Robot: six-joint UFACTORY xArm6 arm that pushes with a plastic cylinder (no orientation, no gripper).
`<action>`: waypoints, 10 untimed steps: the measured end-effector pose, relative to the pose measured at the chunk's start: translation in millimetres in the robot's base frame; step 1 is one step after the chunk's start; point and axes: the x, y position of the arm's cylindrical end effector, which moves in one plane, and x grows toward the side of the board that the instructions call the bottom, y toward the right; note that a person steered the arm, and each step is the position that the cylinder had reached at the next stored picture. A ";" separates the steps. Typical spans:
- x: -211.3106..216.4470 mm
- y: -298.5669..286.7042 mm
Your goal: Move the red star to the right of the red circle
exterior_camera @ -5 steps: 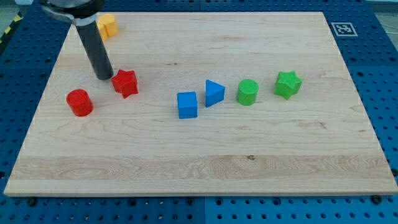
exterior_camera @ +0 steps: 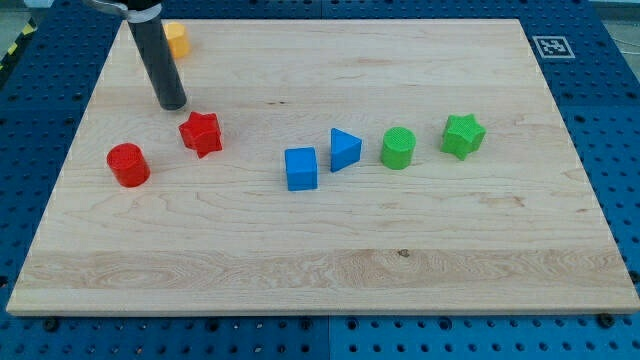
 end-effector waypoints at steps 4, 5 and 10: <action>23.0 6.1; 8.6 12.8; 36.1 30.8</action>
